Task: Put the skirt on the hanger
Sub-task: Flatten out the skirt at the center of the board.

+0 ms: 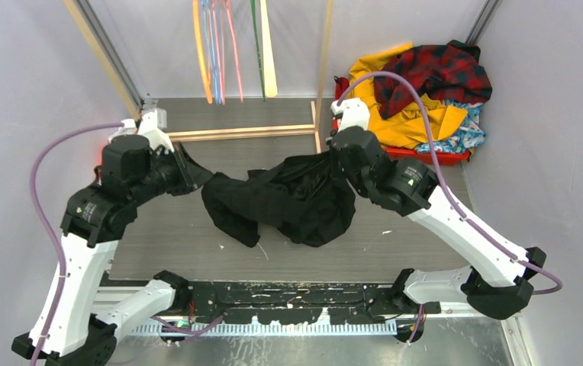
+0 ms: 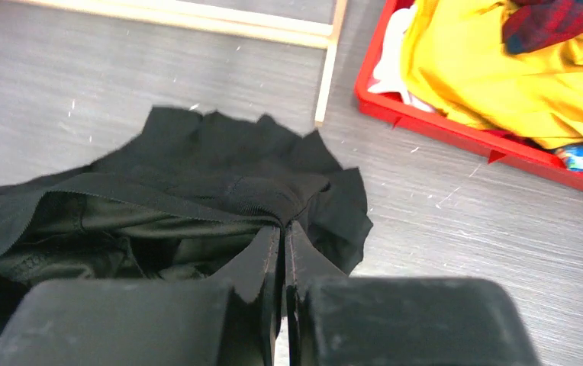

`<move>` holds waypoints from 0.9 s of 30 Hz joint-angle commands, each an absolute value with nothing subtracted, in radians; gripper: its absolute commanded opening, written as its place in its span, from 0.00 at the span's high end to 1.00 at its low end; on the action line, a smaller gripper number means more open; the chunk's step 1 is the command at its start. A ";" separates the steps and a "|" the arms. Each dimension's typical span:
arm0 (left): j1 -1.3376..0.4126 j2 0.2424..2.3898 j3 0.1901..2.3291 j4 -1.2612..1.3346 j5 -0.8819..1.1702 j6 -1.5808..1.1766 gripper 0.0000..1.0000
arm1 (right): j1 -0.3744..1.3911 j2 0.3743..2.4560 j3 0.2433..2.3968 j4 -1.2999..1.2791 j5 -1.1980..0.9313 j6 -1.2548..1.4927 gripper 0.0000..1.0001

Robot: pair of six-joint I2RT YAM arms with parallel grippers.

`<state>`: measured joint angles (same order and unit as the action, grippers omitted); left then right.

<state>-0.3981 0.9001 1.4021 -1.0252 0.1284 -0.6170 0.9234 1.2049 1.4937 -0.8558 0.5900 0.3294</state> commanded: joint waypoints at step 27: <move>-0.536 1.017 1.174 -0.644 0.244 -0.674 0.37 | 0.558 1.699 2.110 -0.811 0.222 0.307 0.99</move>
